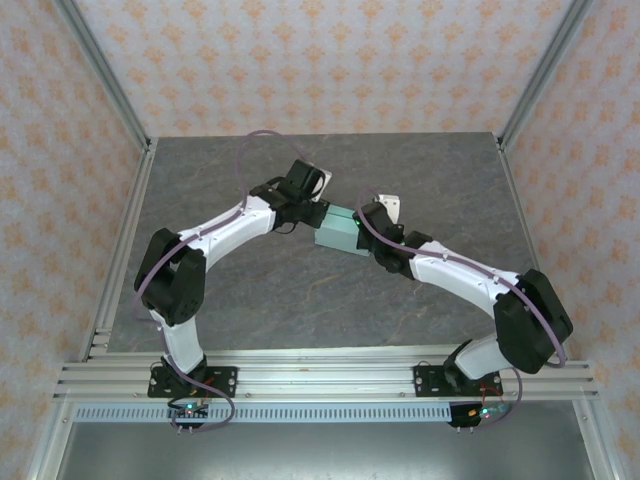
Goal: Fold the paper box
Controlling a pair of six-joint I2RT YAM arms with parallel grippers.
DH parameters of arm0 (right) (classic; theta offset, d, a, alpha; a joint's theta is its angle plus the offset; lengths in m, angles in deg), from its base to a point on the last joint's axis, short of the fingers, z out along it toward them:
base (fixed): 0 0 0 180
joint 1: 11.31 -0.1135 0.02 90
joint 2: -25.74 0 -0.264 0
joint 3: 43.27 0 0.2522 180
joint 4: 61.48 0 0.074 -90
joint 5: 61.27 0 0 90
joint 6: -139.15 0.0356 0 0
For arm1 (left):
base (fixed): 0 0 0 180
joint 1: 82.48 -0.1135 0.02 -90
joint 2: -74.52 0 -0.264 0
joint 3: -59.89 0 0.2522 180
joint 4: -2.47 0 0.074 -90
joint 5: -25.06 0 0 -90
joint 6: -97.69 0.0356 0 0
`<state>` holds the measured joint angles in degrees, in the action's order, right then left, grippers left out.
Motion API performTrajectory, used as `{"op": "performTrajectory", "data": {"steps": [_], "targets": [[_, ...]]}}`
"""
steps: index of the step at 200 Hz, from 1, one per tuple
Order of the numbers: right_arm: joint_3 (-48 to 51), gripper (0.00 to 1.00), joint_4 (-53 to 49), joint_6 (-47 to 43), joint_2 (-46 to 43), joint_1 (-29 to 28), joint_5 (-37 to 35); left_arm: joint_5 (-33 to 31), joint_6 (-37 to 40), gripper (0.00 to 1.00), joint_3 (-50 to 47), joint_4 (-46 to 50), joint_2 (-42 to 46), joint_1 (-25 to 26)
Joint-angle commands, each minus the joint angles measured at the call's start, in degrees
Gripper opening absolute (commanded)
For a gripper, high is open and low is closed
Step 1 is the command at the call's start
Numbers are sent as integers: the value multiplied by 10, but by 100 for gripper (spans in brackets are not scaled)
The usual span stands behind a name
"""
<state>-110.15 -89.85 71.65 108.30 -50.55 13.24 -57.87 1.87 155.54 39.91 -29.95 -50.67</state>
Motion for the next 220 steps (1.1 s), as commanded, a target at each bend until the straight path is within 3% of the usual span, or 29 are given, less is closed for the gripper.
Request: {"op": "performTrajectory", "data": {"steps": [1,60,135,220], "targets": [[-9,0,-38,2,8,-7,-11,-62,-80,2,-23,-34,34,5],[-19,0,-45,-5,15,-7,-22,-104,-115,0,-96,-104,58,26],[-34,0,-52,-10,32,-7,-26,-147,-170,0,-94,-96,62,47],[-29,0,-39,-13,35,-7,-28,-249,-214,0,-194,-196,87,81]]}}
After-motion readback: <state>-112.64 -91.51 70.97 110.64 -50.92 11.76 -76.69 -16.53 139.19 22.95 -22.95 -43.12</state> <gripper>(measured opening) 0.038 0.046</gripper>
